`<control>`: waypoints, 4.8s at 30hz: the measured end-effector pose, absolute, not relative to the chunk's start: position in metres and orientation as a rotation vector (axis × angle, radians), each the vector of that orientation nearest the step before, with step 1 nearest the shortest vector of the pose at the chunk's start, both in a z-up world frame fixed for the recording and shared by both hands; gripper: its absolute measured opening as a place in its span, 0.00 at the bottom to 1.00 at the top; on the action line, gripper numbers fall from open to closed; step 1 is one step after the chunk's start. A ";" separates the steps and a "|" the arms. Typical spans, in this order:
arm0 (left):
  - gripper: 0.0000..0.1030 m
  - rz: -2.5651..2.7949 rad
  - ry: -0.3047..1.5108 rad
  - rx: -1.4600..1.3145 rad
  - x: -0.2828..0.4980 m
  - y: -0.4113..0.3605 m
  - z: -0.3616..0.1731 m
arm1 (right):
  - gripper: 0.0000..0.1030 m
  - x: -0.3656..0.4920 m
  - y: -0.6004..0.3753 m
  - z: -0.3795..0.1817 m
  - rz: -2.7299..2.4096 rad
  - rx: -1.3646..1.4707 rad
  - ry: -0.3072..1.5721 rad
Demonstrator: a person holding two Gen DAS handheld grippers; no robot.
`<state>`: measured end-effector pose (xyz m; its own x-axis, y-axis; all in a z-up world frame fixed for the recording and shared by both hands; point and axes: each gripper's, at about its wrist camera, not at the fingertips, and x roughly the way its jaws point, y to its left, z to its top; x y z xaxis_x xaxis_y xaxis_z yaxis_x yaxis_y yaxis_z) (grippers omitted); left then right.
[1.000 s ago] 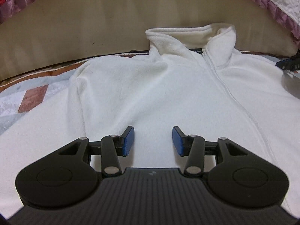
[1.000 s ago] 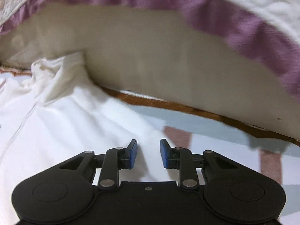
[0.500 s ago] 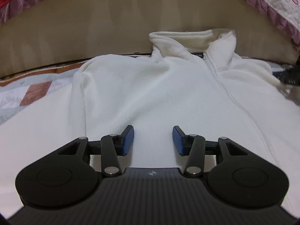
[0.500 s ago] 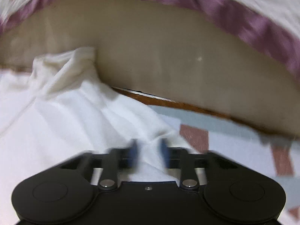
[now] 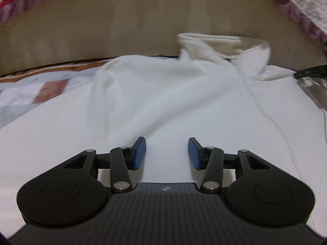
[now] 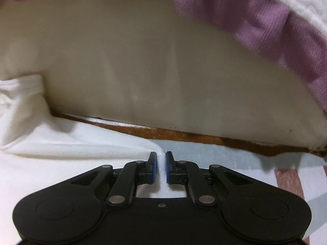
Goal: Fold clothes
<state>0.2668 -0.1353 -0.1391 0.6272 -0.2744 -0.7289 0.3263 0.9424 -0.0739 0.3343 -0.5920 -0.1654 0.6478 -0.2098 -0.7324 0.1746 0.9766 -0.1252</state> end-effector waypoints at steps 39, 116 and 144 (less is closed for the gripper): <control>0.03 -0.139 1.033 -0.017 0.109 0.020 -0.123 | 0.63 -0.035 -0.529 -0.125 -0.149 0.066 0.940; 0.55 0.637 0.655 -0.652 0.211 0.231 -0.151 | 0.60 0.148 -0.225 -0.113 0.561 -0.142 0.845; 0.52 -0.749 0.772 -0.325 0.190 -0.130 -0.086 | 0.52 0.114 -0.391 -0.123 0.190 0.425 0.846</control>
<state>0.1898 -0.1305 -0.0856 0.4794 -0.7141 -0.5101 0.4884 0.7001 -0.5209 0.1142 -0.3905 -0.1235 0.6523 0.3279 -0.6834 0.0044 0.8999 0.4360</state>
